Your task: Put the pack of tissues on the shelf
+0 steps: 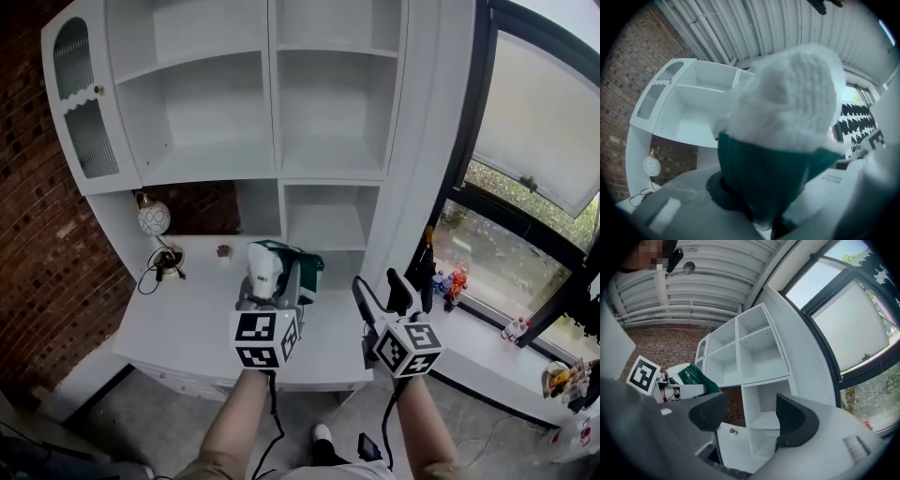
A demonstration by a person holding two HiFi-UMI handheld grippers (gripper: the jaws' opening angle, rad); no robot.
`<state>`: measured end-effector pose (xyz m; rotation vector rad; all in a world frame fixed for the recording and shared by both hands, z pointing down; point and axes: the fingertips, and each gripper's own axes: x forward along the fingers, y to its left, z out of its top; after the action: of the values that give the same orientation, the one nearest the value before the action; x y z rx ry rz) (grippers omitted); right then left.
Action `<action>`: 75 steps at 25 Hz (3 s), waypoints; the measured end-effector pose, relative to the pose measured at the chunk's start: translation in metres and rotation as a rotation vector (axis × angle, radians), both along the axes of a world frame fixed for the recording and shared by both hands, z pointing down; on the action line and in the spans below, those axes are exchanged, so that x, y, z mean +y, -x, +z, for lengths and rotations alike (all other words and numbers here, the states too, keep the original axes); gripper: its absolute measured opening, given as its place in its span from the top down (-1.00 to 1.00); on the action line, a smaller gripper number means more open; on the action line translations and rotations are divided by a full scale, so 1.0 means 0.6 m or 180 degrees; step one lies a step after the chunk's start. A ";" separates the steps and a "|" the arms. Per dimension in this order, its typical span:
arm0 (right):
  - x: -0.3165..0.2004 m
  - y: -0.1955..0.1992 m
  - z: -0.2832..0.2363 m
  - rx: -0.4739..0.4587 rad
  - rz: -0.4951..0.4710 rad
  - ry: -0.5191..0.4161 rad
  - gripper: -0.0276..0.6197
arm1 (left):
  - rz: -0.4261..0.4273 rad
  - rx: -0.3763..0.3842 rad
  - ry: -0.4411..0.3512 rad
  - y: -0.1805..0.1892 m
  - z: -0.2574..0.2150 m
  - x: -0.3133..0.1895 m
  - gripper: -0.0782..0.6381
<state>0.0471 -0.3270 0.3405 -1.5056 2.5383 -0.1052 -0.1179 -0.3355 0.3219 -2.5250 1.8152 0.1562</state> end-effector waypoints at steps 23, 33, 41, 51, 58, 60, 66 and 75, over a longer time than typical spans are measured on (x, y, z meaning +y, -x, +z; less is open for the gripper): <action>-0.219 -0.020 0.002 -0.0090 -0.0523 0.0019 -0.06 | 0.0114 0.0558 0.0197 -0.103 0.024 -0.216 0.47; -0.230 0.018 0.073 -0.0375 -0.0959 0.0357 -0.04 | 0.0587 0.1302 0.0459 -0.126 0.081 -0.239 0.47; -0.247 0.048 0.098 -0.0500 -0.1129 0.0499 0.04 | 0.1075 0.1738 0.0501 -0.133 0.097 -0.253 0.47; -0.252 0.087 0.097 -0.0446 -0.1220 0.0448 0.30 | 0.1368 0.1966 0.0566 -0.106 0.102 -0.269 0.47; -0.253 0.093 0.100 -0.0603 -0.1230 0.0542 0.51 | 0.1535 0.2070 0.0637 -0.103 0.111 -0.275 0.46; -0.254 0.090 0.101 -0.0597 -0.1198 0.0548 0.63 | 0.1581 0.2026 0.0653 -0.106 0.116 -0.276 0.36; -0.257 0.083 0.095 -0.0619 -0.1114 0.0506 0.72 | 0.1679 0.1705 0.0668 -0.115 0.123 -0.272 -0.18; -0.261 0.068 0.081 -0.0728 -0.1061 0.0373 0.75 | 0.1583 0.1572 0.0637 -0.062 0.137 -0.256 -0.34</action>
<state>0.0061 -0.4836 0.3891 -1.0215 2.6033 -0.4517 -0.0805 -0.4892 0.4038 -3.2641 1.3065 0.6942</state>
